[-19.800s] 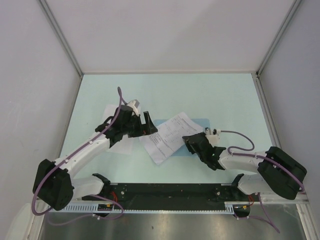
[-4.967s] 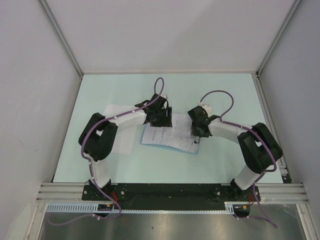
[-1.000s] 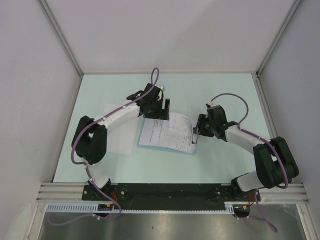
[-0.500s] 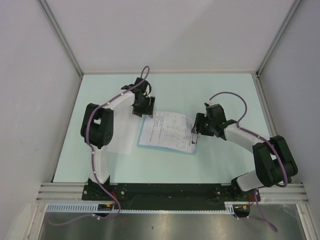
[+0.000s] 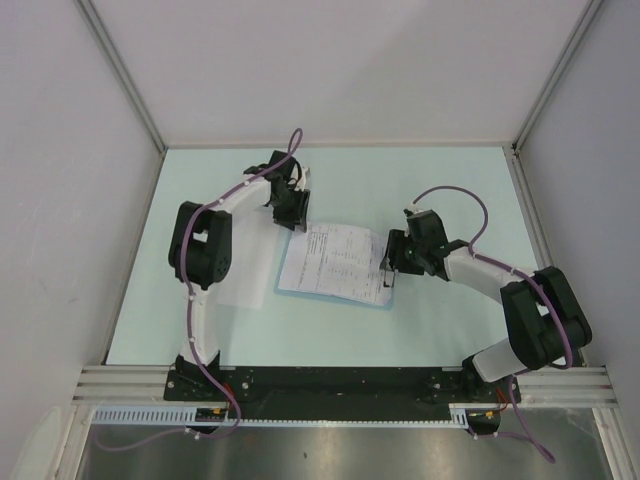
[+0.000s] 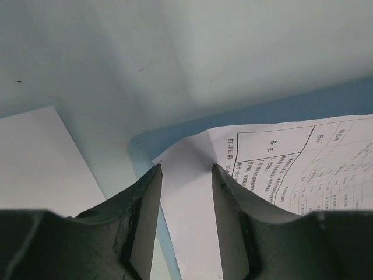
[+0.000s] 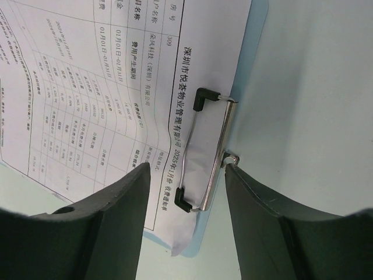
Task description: Put the files into the folder
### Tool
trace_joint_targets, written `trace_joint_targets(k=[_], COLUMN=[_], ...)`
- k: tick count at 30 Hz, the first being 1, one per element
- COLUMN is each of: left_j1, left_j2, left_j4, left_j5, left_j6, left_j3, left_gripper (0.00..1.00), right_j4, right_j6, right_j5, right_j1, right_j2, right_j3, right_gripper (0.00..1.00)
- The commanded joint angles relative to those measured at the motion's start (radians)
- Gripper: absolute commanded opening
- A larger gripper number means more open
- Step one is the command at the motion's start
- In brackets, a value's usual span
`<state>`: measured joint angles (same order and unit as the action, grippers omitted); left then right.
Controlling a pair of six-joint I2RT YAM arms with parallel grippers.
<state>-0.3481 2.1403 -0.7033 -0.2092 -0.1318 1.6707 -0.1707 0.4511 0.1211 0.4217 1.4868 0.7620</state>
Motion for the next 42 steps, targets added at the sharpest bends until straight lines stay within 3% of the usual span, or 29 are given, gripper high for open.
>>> trace_joint_targets(k=[1,5,10,13,19,28,31,34,36,38,42], left_j1=[0.009,0.011,0.011,0.020,0.032,0.032,0.032,0.032,0.031,0.031,0.029], left_j2=[0.003,0.000,0.013,0.061,0.090,0.017,0.000,-0.002,-0.002,-0.005,-0.013], left_j4=[0.041,0.016,-0.028,-0.054,-0.039,-0.005,-0.012,-0.038,-0.051,-0.061,-0.084], left_j5=[-0.027,-0.001,0.071,0.061,-0.044,-0.075,-0.072,-0.059,-0.035,-0.018,0.024], left_j6=[0.008,0.012,0.034,0.050,0.054,0.031,0.011,-0.009,-0.023,-0.031,-0.034], left_j3=[0.038,0.060,0.112,0.158,0.153,0.083,0.066,0.067,0.070,0.075,0.066], left_gripper=[0.44,0.47,0.60,0.63,0.50,0.32,0.24,0.10,0.08,0.06,0.01], right_j4=[0.007,-0.001,-0.006,-0.009,-0.012,-0.006,-0.018,-0.039,-0.062,-0.067,-0.049], right_j6=[0.003,0.003,-0.002,0.003,0.001,0.018,0.055,0.075,0.078,0.080,0.089], right_j5=[-0.009,-0.018,-0.023,-0.021,-0.026,-0.046,-0.107,-0.153,-0.182,-0.204,-0.213], right_j1=[0.006,0.014,0.012,0.014,0.011,0.011,0.012,0.018,0.034,0.038,0.052], right_j2=[0.006,0.000,-0.003,0.004,0.003,0.023,0.021,0.030,0.041,0.044,0.036], right_j3=[0.031,0.031,0.033,0.031,0.031,0.033,0.031,0.046,0.068,0.077,0.085], right_gripper=[0.59,0.59,0.59,0.59,0.59,0.59,0.63,0.69,0.70,0.69,0.48])
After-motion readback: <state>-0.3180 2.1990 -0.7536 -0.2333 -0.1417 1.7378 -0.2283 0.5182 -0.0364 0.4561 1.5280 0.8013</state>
